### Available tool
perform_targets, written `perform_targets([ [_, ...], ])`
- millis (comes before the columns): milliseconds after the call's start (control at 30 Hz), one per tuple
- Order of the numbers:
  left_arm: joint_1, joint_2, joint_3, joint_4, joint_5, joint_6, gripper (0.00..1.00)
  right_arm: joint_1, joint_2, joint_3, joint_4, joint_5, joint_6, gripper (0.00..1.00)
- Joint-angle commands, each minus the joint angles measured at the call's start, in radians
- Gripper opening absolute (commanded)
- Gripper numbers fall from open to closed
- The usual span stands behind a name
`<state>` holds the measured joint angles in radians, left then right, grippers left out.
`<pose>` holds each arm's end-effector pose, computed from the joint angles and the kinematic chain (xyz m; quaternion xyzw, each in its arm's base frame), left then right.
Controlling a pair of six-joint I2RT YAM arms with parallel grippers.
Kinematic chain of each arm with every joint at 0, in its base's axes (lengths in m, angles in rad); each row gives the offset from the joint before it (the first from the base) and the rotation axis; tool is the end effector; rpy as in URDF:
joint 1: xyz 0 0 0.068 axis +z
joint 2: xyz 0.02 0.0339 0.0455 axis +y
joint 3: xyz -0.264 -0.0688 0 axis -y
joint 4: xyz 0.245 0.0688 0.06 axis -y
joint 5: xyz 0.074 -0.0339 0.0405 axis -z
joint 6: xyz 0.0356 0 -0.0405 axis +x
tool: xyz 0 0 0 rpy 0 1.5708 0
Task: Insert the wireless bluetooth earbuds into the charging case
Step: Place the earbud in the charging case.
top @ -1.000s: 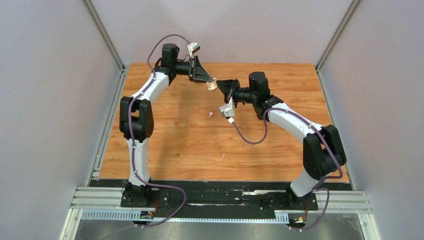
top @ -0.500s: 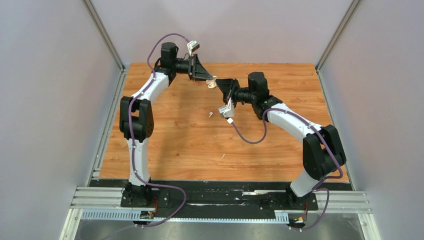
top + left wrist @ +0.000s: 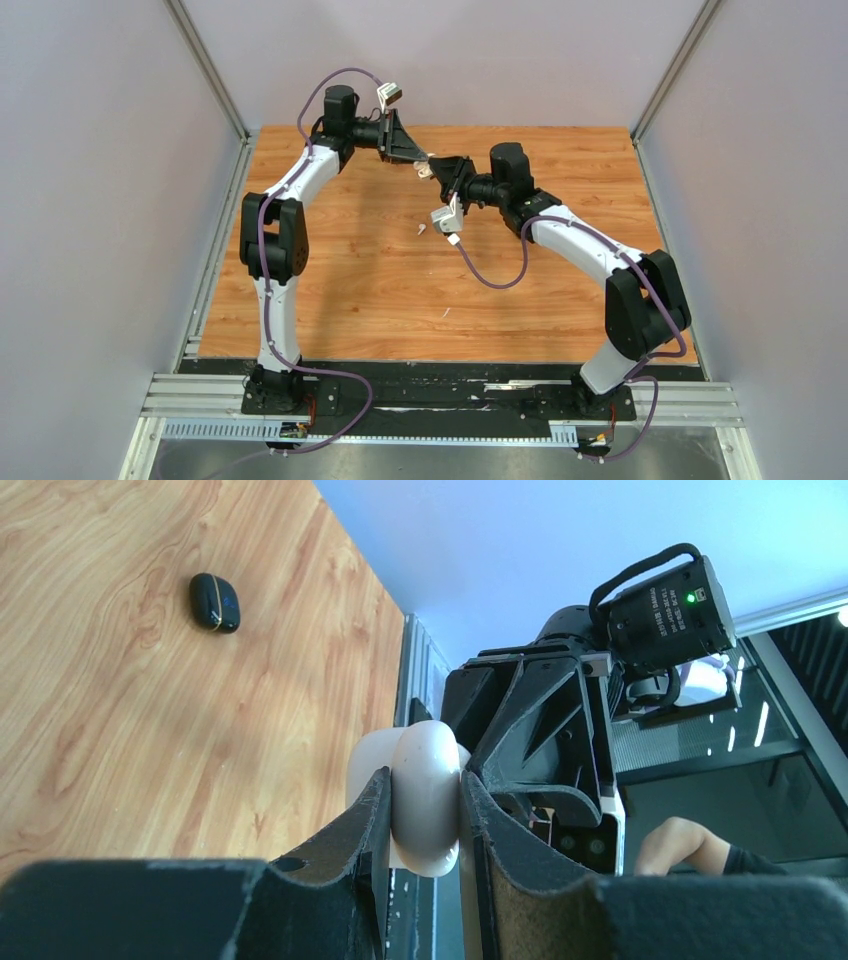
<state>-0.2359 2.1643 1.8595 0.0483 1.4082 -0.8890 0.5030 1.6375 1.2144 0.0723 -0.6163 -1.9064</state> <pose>0.4746 -0.1502 0.2958 0.1810 0.6984 -0.6819 0.1206 0.3251 0.2024 0.2956 -0.7915 0.1174 -0.1625 0.5774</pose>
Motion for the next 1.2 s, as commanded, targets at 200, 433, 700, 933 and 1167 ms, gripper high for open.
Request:
perform_targets([
  [200,-0.017,-0.036,0.015,0.038,0.095,-0.031,0.0,-0.001,0.013,0.041,-0.069,0.07,0.158,0.29],
  [433,-0.017,-0.033,0.014,0.04,0.092,-0.032,0.0,-0.004,-0.007,0.14,-0.173,0.048,0.374,0.37],
  [700,-0.017,-0.025,0.017,0.041,0.093,-0.033,0.0,-0.01,-0.057,0.144,-0.273,-0.042,0.448,0.43],
  [933,-0.017,-0.024,0.019,0.039,0.092,-0.033,0.0,-0.02,-0.047,0.21,-0.333,-0.072,0.588,0.46],
  [1167,-0.017,-0.023,0.02,0.037,0.093,-0.03,0.0,-0.037,-0.052,0.25,-0.409,-0.094,0.657,0.5],
])
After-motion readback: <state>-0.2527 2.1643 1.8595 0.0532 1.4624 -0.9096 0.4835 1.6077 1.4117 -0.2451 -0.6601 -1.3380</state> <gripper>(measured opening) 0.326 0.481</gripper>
